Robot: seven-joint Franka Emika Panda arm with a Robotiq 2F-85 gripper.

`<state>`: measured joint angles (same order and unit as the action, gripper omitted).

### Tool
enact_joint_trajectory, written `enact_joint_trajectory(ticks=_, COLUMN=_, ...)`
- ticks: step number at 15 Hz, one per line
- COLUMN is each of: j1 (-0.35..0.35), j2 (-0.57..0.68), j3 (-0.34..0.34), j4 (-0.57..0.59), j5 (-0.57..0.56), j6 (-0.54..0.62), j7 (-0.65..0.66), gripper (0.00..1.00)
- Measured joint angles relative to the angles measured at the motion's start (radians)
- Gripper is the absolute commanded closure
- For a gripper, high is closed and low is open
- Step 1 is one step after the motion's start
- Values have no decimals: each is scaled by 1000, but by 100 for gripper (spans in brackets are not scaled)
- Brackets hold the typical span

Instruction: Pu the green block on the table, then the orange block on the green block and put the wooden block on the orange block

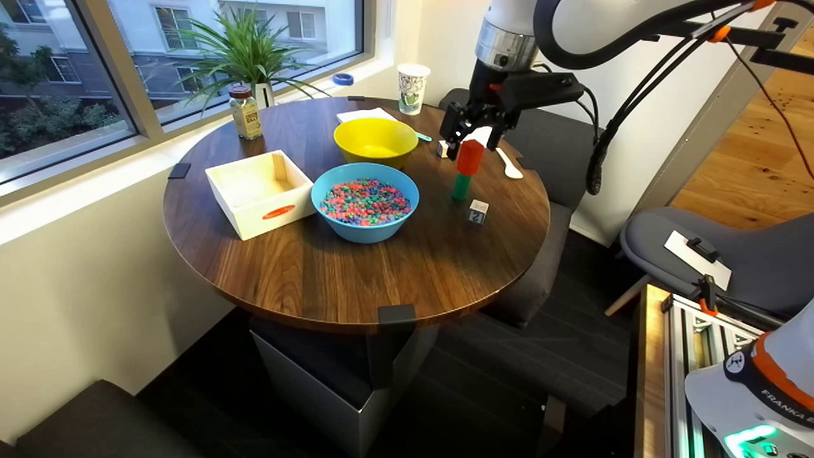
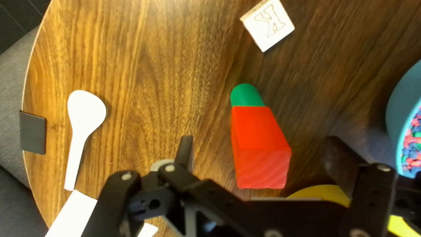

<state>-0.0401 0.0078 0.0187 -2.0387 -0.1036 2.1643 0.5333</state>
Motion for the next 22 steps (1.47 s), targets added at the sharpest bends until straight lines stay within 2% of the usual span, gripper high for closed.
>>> enact_joint_trajectory(ticks=6, j1=16, j2=-38, j3=1, j4=-2, j5=18, j6=-52, j7=-7, gripper=0)
enact_joint_trajectory(ticks=12, j1=26, j2=-129, j3=3, j4=-64, j5=72, j6=-87, j7=-65, gripper=0)
enact_joint_trajectory(ticks=19, j1=29, j2=-229, j3=2, j4=-207, j5=163, j6=-84, j7=-297, gripper=0)
enact_joint_trajectory(ticks=22, j1=29, j2=-247, j3=1, j4=-270, j5=164, j6=-30, j7=-384, gripper=0)
